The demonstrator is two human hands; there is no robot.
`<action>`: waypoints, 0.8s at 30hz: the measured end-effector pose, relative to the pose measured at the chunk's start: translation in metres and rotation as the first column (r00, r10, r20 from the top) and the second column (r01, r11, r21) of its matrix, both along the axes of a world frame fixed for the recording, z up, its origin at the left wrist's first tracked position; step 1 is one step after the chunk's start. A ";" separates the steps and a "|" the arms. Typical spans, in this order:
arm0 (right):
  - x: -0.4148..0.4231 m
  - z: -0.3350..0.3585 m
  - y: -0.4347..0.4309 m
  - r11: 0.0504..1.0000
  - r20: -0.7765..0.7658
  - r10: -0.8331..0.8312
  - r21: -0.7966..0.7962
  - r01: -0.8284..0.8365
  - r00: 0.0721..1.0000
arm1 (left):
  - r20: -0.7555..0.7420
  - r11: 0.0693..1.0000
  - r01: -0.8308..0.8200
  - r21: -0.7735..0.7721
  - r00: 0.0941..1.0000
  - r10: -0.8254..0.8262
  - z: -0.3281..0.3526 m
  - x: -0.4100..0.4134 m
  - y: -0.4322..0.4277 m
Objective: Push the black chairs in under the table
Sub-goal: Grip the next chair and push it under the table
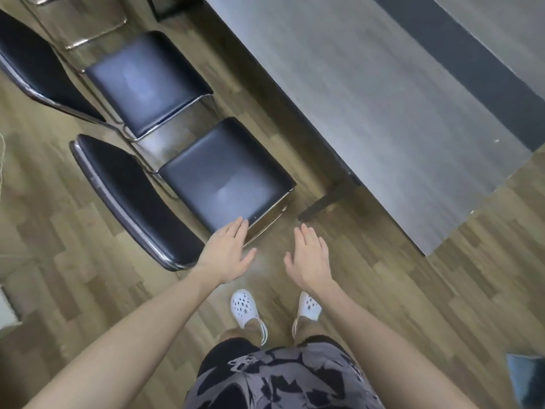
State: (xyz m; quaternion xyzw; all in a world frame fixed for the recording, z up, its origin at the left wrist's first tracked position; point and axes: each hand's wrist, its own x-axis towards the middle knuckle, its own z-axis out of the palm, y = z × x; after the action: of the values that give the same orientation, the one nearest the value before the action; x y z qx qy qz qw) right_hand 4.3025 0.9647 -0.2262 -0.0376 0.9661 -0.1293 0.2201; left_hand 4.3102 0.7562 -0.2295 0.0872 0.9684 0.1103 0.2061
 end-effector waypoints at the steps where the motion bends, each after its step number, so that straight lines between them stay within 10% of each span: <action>1: 0.002 0.001 -0.003 1.000 0.003 -0.006 -0.001 0.006 1.000 | 0.008 1.000 0.008 -0.003 1.000 -0.008 -0.001 0.000 -0.004; 24: -0.017 -0.007 -0.013 0.987 0.047 0.119 -0.113 -0.113 0.992 | -0.035 0.985 -0.076 -0.158 0.997 0.071 0.013 -0.019 -0.030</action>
State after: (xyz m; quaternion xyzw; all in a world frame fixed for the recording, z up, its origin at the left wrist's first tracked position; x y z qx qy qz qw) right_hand 4.2851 0.9518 -0.2332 -0.1024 0.9475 -0.1700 0.2508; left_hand 4.2913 0.7260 -0.2162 0.0364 0.9796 0.0390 0.1939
